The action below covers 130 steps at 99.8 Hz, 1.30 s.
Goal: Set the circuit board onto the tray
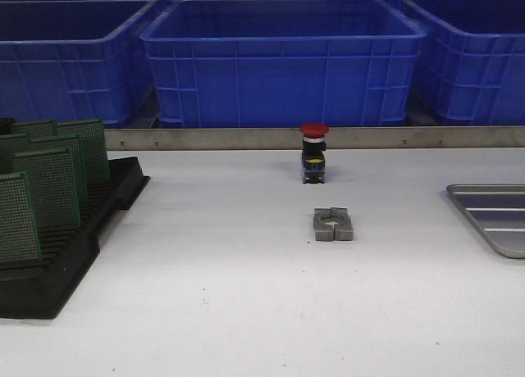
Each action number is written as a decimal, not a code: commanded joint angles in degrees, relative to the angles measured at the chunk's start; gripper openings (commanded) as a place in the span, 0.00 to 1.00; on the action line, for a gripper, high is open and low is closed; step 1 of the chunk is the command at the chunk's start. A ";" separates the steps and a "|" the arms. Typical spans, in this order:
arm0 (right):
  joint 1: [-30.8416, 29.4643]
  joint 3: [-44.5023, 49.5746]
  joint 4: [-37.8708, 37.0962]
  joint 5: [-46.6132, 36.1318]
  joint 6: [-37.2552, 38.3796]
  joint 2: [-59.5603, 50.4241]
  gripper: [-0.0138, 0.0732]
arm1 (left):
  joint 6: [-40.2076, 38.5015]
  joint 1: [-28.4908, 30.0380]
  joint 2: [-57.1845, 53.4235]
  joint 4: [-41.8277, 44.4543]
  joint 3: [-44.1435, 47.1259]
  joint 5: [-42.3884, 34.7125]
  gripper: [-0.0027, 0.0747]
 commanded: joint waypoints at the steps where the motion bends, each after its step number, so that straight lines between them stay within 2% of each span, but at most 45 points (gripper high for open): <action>1: -0.27 -0.06 -0.71 -4.22 -0.04 -1.25 0.09 | -0.56 -0.42 -1.55 -0.11 1.07 -5.45 0.01; 20: -0.27 -0.06 -0.71 -4.22 -0.04 -1.25 0.09 | -0.56 -0.42 -1.55 -3.23 1.07 -8.26 0.01; 55: -0.27 -0.06 -0.71 -4.22 -0.04 -1.25 0.09 | -0.46 -0.31 -1.55 -1.72 0.26 -17.25 0.01; 63: -0.27 -0.06 -0.71 -4.26 -0.04 -1.25 0.09 | -0.46 -0.31 -1.55 -1.60 -2.86 -14.81 0.01; 90: -0.27 -0.06 -0.71 -4.26 -0.04 -1.25 0.09 | -0.46 -0.31 4.10 -1.49 -18.83 2.74 0.01; 120: -0.27 -0.06 -0.71 -4.26 -0.04 -1.25 0.09 | -0.46 -0.31 19.01 -1.31 -30.69 9.57 0.01; 125: -0.27 -0.06 -0.71 -4.26 -0.04 -1.25 0.09 | -0.18 -0.31 21.62 -1.31 -32.53 10.91 0.04; 130: -0.27 -0.06 -0.71 -4.26 -0.04 -1.25 0.09 | -0.18 -0.31 24.68 -1.31 -34.70 12.77 0.10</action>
